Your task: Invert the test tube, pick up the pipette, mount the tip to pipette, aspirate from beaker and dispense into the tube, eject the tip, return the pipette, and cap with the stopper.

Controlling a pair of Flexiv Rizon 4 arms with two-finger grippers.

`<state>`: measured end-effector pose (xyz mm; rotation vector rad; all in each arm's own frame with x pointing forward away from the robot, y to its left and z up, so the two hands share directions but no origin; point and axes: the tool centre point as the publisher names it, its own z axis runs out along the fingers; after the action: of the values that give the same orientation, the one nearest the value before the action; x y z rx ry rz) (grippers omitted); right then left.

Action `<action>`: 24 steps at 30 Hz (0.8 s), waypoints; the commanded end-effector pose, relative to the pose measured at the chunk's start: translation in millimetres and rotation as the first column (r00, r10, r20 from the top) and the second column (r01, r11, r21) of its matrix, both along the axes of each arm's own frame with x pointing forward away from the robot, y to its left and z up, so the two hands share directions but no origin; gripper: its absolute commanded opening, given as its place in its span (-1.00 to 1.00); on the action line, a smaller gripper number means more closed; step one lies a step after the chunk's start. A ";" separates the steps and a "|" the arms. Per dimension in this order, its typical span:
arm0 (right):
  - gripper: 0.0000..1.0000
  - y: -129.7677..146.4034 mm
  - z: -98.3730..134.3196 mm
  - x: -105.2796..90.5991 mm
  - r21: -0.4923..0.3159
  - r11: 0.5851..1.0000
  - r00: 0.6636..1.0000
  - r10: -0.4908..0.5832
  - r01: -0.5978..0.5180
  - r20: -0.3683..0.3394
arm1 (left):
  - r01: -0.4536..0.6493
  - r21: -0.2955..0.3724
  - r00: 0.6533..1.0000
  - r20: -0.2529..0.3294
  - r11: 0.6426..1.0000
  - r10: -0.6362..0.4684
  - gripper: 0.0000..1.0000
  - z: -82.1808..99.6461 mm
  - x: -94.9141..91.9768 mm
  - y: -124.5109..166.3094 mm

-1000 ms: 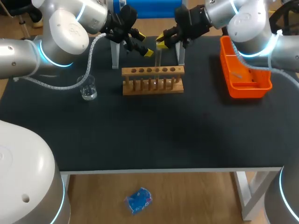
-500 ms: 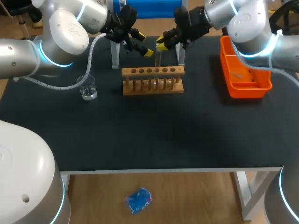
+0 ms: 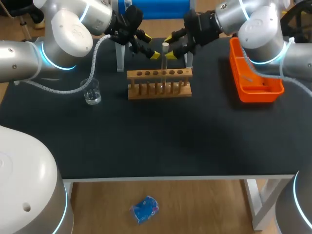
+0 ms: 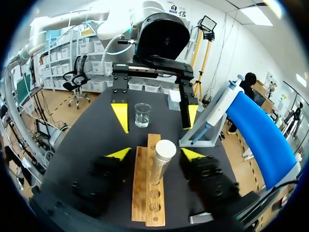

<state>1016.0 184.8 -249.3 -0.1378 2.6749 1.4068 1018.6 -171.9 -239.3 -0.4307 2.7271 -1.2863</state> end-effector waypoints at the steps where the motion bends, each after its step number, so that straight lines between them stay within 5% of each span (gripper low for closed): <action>1: 1.00 -5.0 6.5 -5.1 0.024 1.000 1.000 -0.004 0.004 0.006 | 0.001 0.004 1.000 -0.004 1.000 -0.001 1.00 0.9 0.5 -0.1; 9: 0.98 -6.7 29.6 -11.0 0.135 0.991 1.000 0.003 -0.002 -0.012 | 0.001 0.004 1.000 -0.004 1.000 -0.001 1.00 0.9 0.5 -0.1; 11: -0.03 -5.8 34.7 -12.5 0.168 0.986 1.000 0.013 -0.009 -0.021 | 0.001 0.004 1.000 -0.004 1.000 -0.001 1.00 0.9 0.5 -0.1; 16: -1.00 -2.8 38.3 -13.6 0.235 0.972 0.997 0.044 -0.029 -0.059 | 0.001 0.004 1.000 -0.004 1.000 -0.001 1.00 0.9 0.5 -0.1; 24: -1.00 1.8 40.8 -9.4 0.362 0.931 0.989 0.099 -0.054 -0.106 | 0.001 0.004 1.000 -0.004 1.000 -0.001 1.00 0.9 0.5 -0.1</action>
<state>997.6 185.9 -201.7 -0.0993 2.4938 1.8954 1018.6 -171.9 -239.3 -0.4307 2.7271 -1.2863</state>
